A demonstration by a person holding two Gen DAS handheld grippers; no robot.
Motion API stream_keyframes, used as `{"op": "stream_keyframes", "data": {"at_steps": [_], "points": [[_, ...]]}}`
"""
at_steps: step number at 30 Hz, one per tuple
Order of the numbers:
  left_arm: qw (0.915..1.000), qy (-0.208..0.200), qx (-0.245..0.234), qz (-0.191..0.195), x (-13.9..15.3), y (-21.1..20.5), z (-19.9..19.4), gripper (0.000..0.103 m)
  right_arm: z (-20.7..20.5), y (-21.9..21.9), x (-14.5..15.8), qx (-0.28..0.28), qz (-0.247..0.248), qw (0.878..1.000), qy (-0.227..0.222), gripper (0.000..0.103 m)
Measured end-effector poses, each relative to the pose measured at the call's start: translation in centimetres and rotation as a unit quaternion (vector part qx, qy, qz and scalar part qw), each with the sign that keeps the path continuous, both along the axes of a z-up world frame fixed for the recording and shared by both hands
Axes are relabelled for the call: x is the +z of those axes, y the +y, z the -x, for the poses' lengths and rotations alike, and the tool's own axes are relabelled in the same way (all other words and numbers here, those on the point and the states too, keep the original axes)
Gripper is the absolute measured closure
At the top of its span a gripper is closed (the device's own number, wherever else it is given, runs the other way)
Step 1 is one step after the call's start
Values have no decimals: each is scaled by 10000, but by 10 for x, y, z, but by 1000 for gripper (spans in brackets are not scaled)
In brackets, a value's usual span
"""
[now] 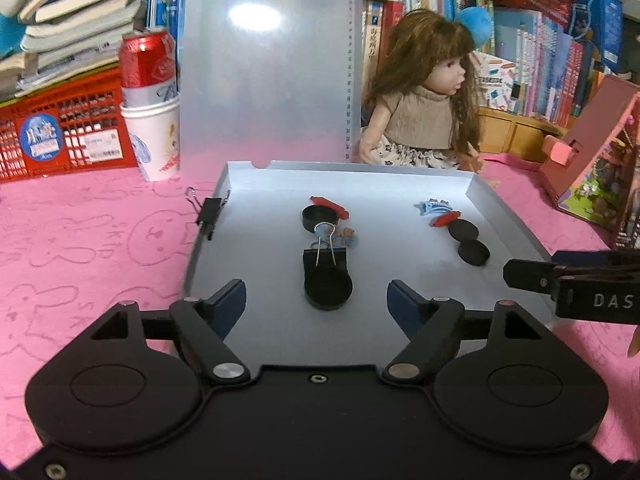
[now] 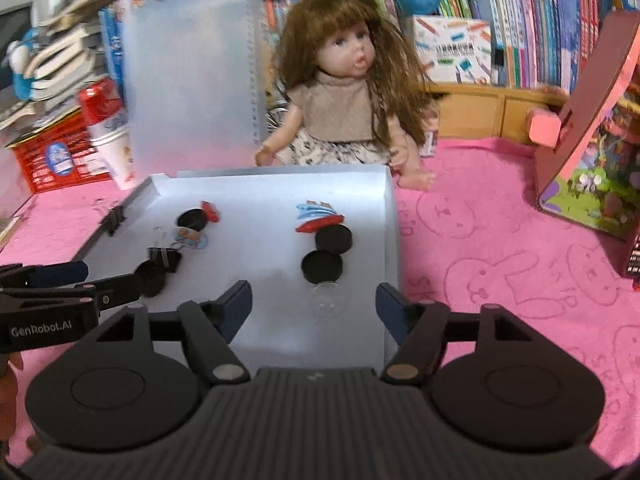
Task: Organize rigid objects
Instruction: 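Open the left tool releasing the black lid while the right tool releases the clear ball, then withdraw both tools from the tray toward the brown nuts on the cloth, then grasp a brown nut with the left tool while the right tool grasps another brown nut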
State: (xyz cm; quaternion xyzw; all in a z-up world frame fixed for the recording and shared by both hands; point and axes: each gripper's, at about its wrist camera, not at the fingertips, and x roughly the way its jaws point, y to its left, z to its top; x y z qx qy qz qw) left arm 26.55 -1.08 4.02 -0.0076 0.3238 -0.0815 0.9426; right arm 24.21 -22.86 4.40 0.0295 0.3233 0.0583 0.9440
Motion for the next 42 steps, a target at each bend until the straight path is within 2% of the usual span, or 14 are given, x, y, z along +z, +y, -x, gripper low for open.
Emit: {"op": "stream_keyframes", "data": {"at_steps": [7,11,19,27,36,38,40,42], "points": [[9998,-105,-70,130,8,14,42,21,47,8,12,561,160,9975,-395,16],[9996,-229,-143,57,10,18,69,20,77,15,14,885,291,9940,-580,14],[9992,-351,-148,106,7,30,119,19,122,21,7,1393,176,9875,-719,14],[9988,-485,-11,54,-4,45,164,19,157,22,-4,1894,167,9798,-621,12],[9986,-517,-119,-68,-17,50,183,19,187,30,-28,2577,185,9656,-302,12],[9989,-453,-88,-92,-20,50,180,25,192,33,-31,2687,270,9625,-269,13],[9992,-399,-77,-36,-23,52,178,30,196,35,-33,2797,324,9593,-226,17],[9994,-313,-130,-11,-25,52,174,40,199,37,-35,2877,328,9570,-163,24]]}}
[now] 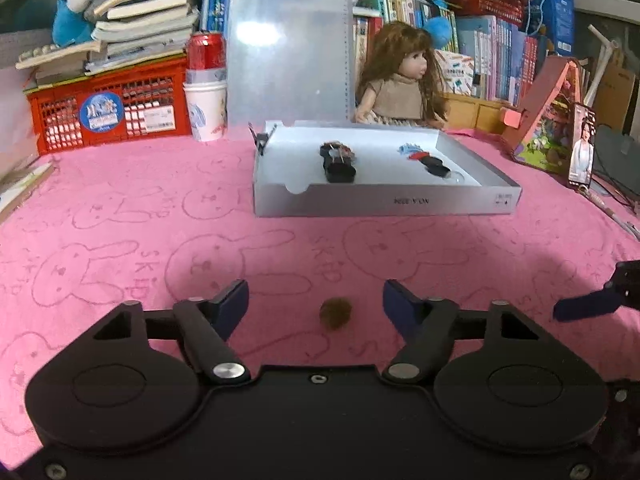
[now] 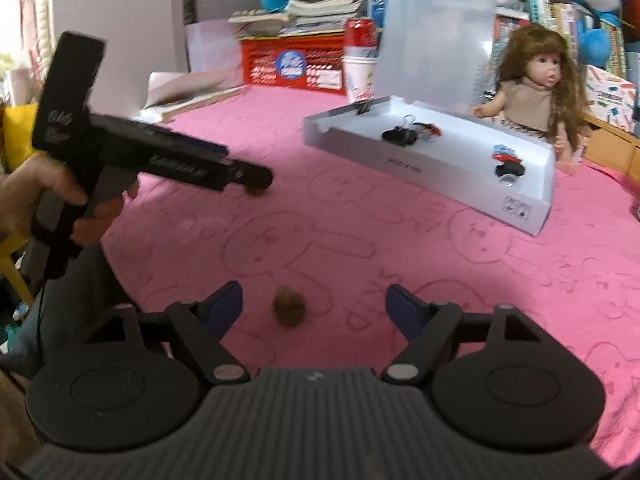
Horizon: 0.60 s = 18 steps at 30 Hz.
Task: Organize rigid objects
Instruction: 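Grasp a brown nut with the left tool while the right tool grasps another brown nut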
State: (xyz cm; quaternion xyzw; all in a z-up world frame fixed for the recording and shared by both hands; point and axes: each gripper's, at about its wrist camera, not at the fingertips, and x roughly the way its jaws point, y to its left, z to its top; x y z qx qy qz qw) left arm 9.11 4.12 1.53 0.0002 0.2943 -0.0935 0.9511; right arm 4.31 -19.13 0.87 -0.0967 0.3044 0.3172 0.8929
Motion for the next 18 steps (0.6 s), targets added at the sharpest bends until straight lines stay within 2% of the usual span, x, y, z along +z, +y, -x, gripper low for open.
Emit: {"op": "stream_keyframes", "data": {"at_steps": [1,2,4,6,7,9,11,12,14,18], "points": [[10000,45,-41,18,-1,0,-1,52,0,1,-1,20,8,10000,19,26],[9999,112,-103,37,-3,-1,-2,58,1,1,-1,23,20,10000,23,29],[9996,212,-169,55,-6,-3,-6,58,1,2,-2,11,46,10000,-29,34],[9996,218,-165,-16,-8,-6,-8,58,0,2,-1,-4,22,10000,-35,46],[9997,186,-165,-84,-9,-9,-8,58,0,2,-1,-12,12,10000,-36,49],[9997,164,-109,-158,-10,-12,-9,65,1,3,-1,-2,43,10000,-71,63],[9995,124,-65,-276,-11,-16,-8,83,3,3,0,78,53,9999,-95,71],[9995,117,-69,-301,-10,-17,-8,86,4,5,0,98,62,9999,-111,77],[9995,139,-5,-295,-9,-18,-8,87,6,7,0,91,82,9998,-182,81],[9994,152,54,-291,-8,-20,-9,87,1,5,2,-78,9,9999,-149,81]]}}
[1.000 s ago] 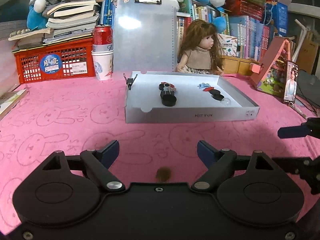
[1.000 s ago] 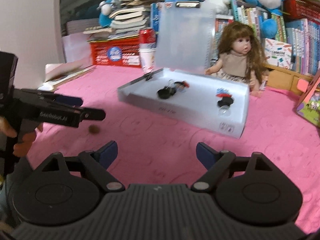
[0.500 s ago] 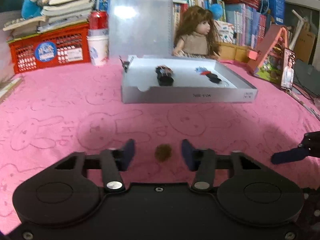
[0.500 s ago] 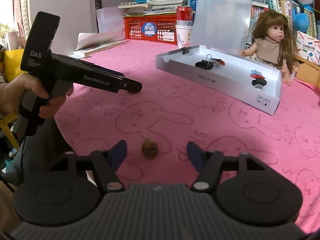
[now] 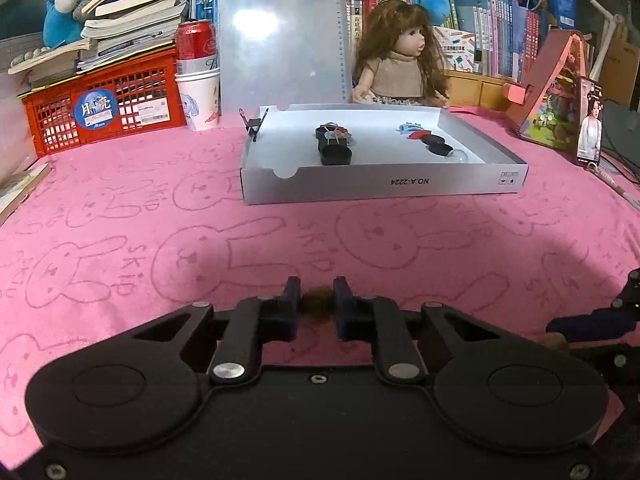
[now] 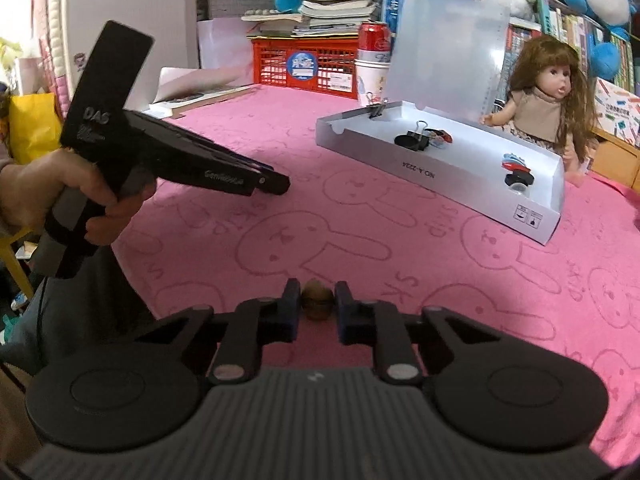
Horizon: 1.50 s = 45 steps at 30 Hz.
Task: Organize rigid objects
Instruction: 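Grasp a brown nut with the left tool while the right tool grasps another brown nut, then carry the brown nuts in both tools into the tray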
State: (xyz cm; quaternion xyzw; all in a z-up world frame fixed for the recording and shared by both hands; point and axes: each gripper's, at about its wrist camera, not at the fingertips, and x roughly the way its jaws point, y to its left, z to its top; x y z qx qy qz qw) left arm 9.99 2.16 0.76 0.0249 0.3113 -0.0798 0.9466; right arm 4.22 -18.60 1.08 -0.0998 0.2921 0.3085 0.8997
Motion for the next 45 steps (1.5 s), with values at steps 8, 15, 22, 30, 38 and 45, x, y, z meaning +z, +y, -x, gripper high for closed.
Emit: {"op": "stream_keyframes", "data": {"at_steps": [8,15,22,30,38,45], "points": [[10000,-15,-25,80,12,-7,-6,87,-21,-7,9,-588,-144,9982,-43,81],[9998,-47,-51,167,22,-15,-18,87,-42,-9,13,-1040,-117,9944,-127,81],[9995,-190,-121,234,37,-25,-35,87,-70,-13,24,-1579,-110,9870,-274,81],[9989,-283,-91,358,49,-32,-63,87,-101,-18,33,-2052,-140,9781,-315,81],[9989,-300,-15,357,51,-41,-96,87,-133,-24,35,-2480,-211,9683,-224,81],[9990,-70,60,433,45,-49,-127,87,-160,-28,31,-2734,-301,9614,-32,81]]}}
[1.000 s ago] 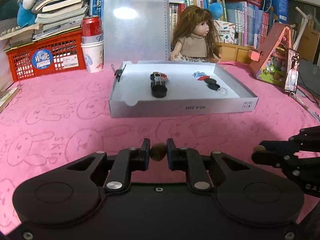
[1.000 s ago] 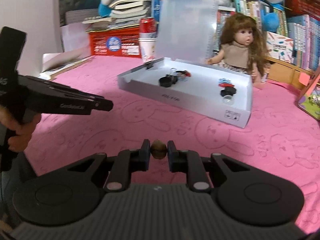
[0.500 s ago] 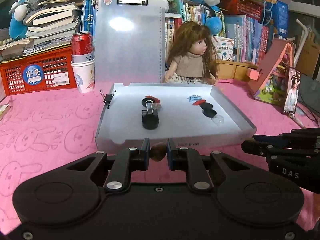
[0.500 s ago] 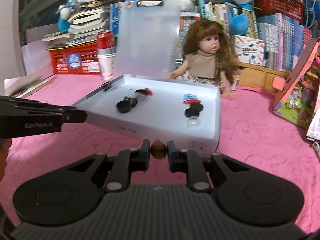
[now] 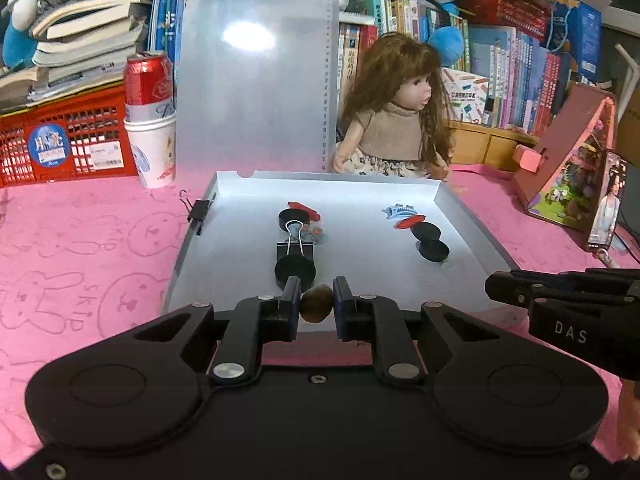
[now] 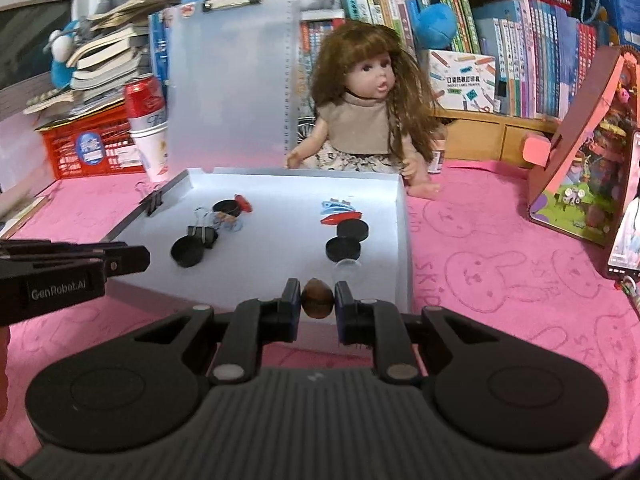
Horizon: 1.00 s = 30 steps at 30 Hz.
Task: Organize rigid objects
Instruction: 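Carry the brown nuts in both tools into the tray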
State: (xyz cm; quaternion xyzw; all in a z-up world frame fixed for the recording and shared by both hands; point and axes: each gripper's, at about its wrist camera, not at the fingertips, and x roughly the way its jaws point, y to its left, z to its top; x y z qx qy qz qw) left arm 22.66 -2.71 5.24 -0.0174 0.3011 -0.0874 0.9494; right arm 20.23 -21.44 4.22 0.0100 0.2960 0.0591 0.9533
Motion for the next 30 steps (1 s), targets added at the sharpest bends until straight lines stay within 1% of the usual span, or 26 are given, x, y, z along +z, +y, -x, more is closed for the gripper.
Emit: {"op": "stream_keyframes", "data": {"at_steps": [9,15,24,30], "points": [[9999,63,68,-98,-11,-8,-26,87,-25,2,-9,-152,128,9997,132,81],[9996,235,165,-59,-20,-7,-42,87,-37,-1,-16,-242,122,9993,246,81],[9993,303,199,-109,-28,-9,-52,87,-47,-3,-22,-314,147,9987,383,81],[9990,366,211,-121,-33,-11,-58,87,-54,-1,-27,-312,183,9978,558,81]]}}
